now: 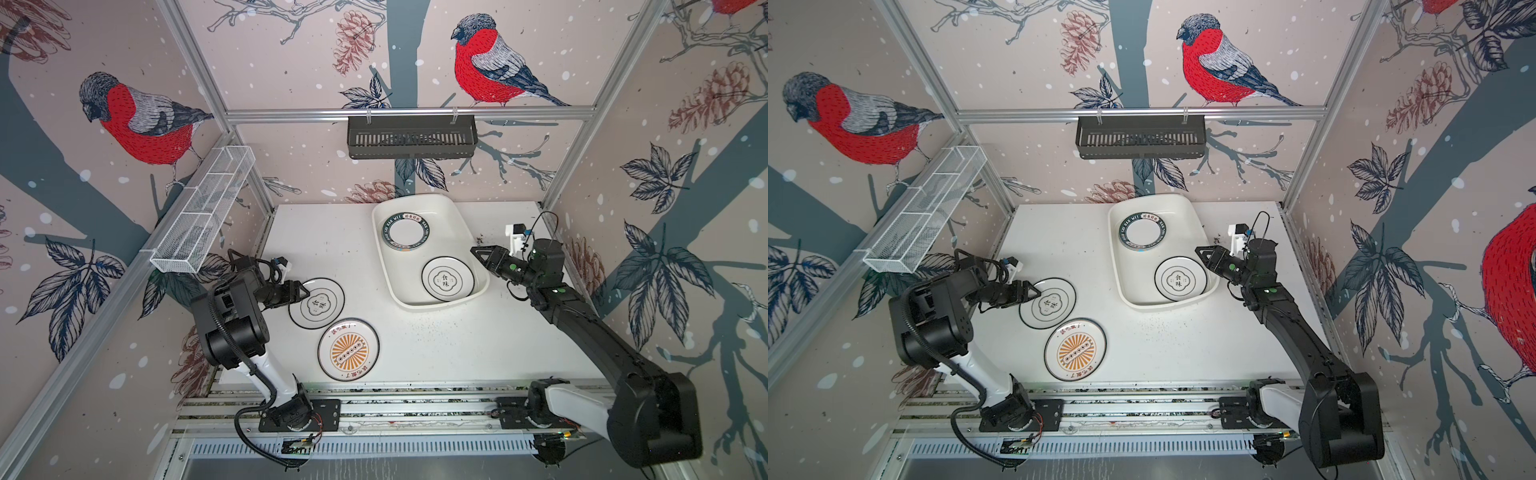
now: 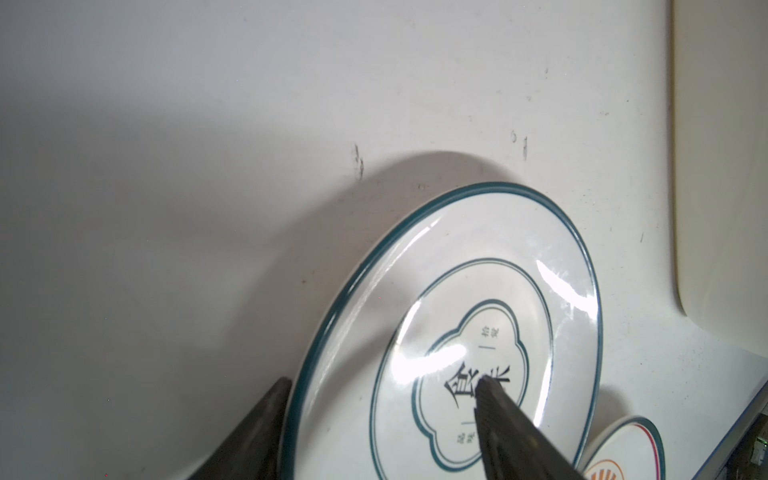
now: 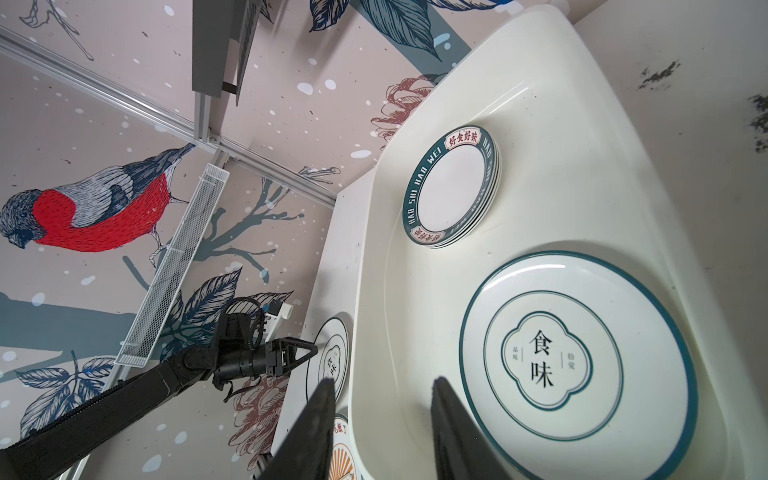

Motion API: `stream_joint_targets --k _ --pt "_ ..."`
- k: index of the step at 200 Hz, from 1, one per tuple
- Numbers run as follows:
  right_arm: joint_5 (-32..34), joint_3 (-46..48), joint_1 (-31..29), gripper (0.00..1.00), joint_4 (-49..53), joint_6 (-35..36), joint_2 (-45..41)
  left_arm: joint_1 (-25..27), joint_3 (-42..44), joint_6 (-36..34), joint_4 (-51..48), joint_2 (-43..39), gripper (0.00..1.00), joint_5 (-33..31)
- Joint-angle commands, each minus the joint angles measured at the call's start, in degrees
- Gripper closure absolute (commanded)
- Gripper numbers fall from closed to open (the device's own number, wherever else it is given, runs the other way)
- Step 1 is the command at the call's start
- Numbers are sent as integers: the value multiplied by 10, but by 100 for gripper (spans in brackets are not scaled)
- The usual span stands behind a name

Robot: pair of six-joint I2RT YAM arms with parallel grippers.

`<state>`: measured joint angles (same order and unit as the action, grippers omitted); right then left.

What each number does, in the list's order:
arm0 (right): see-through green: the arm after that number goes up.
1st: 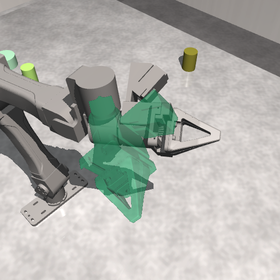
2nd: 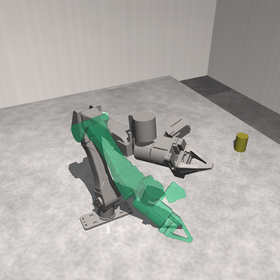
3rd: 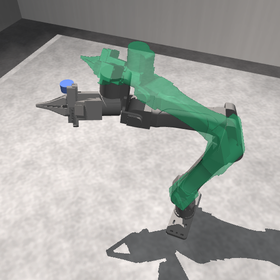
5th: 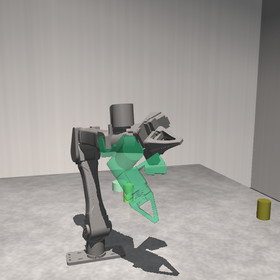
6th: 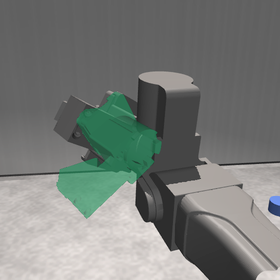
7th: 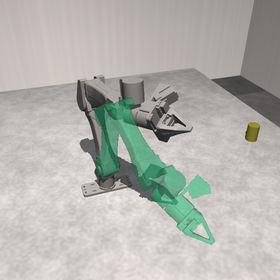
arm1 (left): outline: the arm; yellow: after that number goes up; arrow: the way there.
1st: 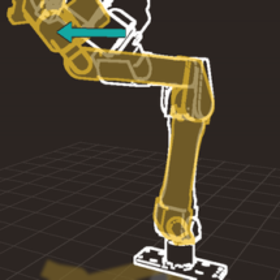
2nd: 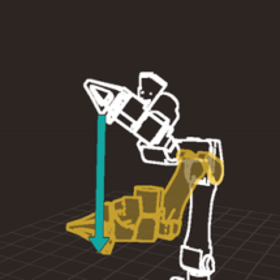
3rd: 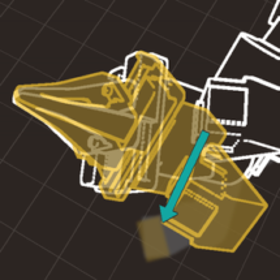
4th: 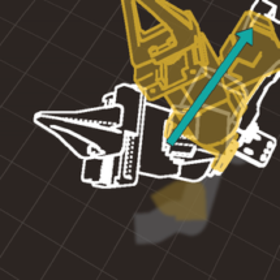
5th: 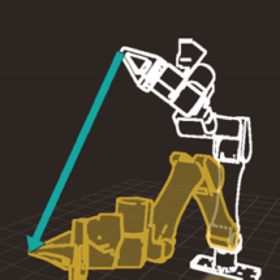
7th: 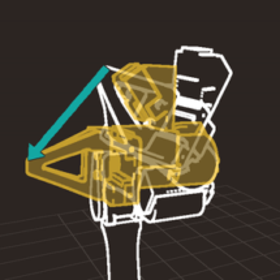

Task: Place the plates into the plastic bin on the countertop
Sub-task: 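Lower the left gripper to the rim of the white plate nearest the robot, then close the left gripper on the white plate's rim and slide it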

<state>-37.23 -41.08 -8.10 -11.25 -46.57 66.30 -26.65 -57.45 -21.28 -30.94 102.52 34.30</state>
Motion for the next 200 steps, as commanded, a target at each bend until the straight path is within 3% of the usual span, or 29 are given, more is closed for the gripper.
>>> stream_joint_targets --k 1,73,118,161,200 --pt "3 2 -1 60 -28 -3 0 3 7 -11 -9 14 28 -74" --pt "4 8 -1 60 -35 -4 -3 3 6 -113 -50 -74 13 -158" --pt "2 17 -1 60 -44 -5 -4 3 14 -207 -83 -174 11 -210" --pt "-1 21 -2 60 -59 -11 1 4 7 -321 -170 -220 12 -211" --pt "-3 24 -2 60 -63 -11 1 27 68 -351 -139 -269 11 -253"
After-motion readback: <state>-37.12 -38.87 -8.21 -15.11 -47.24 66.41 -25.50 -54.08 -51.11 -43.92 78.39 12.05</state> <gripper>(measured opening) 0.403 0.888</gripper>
